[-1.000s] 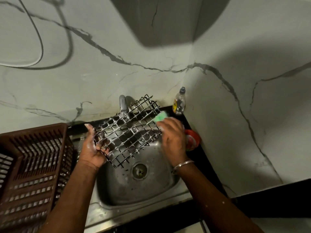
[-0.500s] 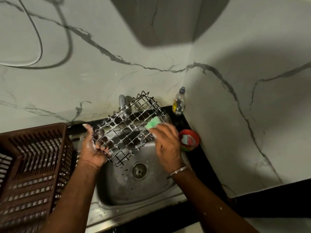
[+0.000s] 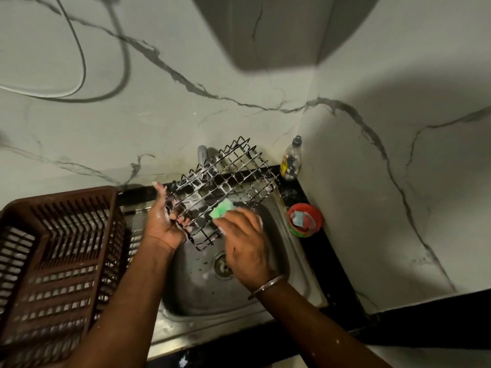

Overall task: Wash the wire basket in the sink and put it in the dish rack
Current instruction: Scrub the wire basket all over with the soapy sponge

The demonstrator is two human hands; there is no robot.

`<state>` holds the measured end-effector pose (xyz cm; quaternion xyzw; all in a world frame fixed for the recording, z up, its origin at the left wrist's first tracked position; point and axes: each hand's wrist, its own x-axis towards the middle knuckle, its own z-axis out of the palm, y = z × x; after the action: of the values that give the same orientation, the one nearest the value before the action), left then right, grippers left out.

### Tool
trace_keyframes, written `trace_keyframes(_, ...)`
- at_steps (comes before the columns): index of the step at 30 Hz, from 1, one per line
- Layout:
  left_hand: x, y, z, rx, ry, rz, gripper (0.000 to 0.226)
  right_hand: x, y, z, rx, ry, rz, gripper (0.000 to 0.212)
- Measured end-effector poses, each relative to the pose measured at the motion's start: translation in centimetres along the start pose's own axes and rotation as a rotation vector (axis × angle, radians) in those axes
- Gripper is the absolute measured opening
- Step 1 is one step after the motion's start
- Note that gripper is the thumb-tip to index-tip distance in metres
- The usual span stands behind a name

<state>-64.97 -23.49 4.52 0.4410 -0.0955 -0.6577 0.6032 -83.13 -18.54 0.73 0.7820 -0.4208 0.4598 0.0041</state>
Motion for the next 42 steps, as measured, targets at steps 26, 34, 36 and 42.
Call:
trace_keyframes(26, -0.6, -0.6, 2.1, 0.088, -0.103, -0.022, 0.085, 3.4, -3.6, 0.6, 0.027, -0.063, -0.086, 0.021)
trace_keyframes(34, 0.0, -1.7, 0.3, 0.066, -0.126, -0.080, 0.061, 6.4, -3.6, 1.0, -0.017, -0.102, -0.067, 0.019)
trace_keyframes(36, 0.1, -1.5, 0.0, 0.092, -0.112, -0.064, 0.066, 6.2, -2.5, 0.8, -0.013, -0.126, -0.108, 0.022)
trace_keyframes(42, 0.6, -0.8, -1.3, 0.154, -0.084, -0.052, 0.076, 8.2, -0.7, 0.3, -0.086, -0.048, -0.032, 0.029)
